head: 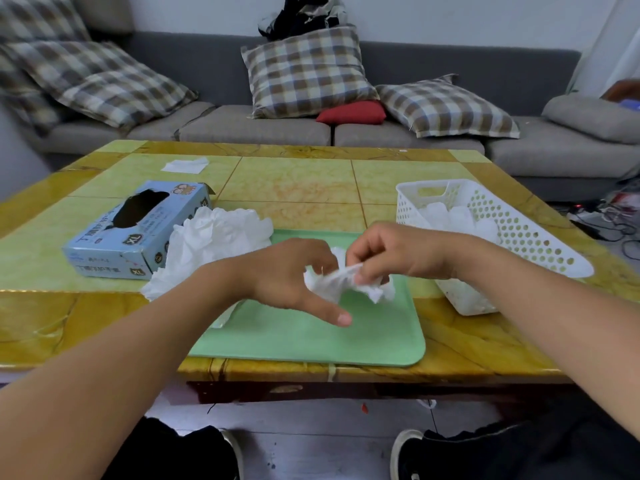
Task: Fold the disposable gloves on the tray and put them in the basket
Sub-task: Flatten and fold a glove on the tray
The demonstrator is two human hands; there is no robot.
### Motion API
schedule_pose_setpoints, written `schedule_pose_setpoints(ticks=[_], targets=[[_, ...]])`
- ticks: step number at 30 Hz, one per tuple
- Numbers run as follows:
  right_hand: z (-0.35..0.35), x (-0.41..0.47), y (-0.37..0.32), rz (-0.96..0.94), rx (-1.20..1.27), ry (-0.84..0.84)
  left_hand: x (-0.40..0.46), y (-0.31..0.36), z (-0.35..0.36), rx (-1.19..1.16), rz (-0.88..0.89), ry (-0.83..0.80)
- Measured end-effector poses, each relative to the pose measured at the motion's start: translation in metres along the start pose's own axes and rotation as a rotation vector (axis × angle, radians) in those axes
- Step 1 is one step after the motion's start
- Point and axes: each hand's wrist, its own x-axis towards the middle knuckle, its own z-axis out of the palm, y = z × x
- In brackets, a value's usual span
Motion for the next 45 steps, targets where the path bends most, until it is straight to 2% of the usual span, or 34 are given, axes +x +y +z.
schedule_pose_setpoints(ticks=[3, 5, 7, 12, 16, 19, 23, 28, 34, 36, 40, 45], targets=[[-0.020, -0.005, -0.003, -0.087, 0.390, 0.136, 0.003, 0.003, -0.013, -0.286, 0.125, 0.399], [-0.027, -0.006, -0.007, -0.107, 0.533, 0.204, 0.005, 0.012, -0.020, -0.607, 0.137, 0.516], [-0.033, -0.008, -0.011, -0.098, 0.596, 0.243, 0.011, 0.021, -0.027, -0.787, 0.094, 0.628], [-0.030, -0.005, -0.015, -0.105, 0.724, 0.343, 0.025, 0.040, -0.031, -0.879, 0.018, 0.807], [-0.019, -0.004, -0.014, -0.162, 0.697, 0.271, 0.035, 0.047, -0.030, -0.858, -0.037, 0.930], [-0.014, -0.003, -0.017, -0.204, 0.738, 0.419, 0.039, 0.047, -0.031, -0.892, -0.042, 1.003], [-0.019, -0.004, -0.020, -0.228, 0.869, 0.669, 0.041, 0.050, -0.037, -0.888, -0.051, 1.015], [-0.025, -0.007, -0.022, -0.258, 0.909, 0.795, 0.042, 0.058, -0.036, -0.879, -0.022, 1.006], [-0.035, -0.020, -0.022, -0.262, 0.850, 0.880, 0.046, 0.073, -0.037, -0.885, -0.003, 0.856], [-0.040, -0.029, -0.027, -0.259, 0.825, 0.895, 0.048, 0.079, -0.038, -0.922, 0.004, 0.853], [-0.058, -0.062, -0.041, -0.300, 0.705, 0.966, 0.059, 0.097, -0.046, -1.005, 0.055, 0.869], [-0.076, -0.107, -0.052, -0.332, 0.543, 1.065, 0.072, 0.129, -0.052, -1.099, 0.163, 0.742]])
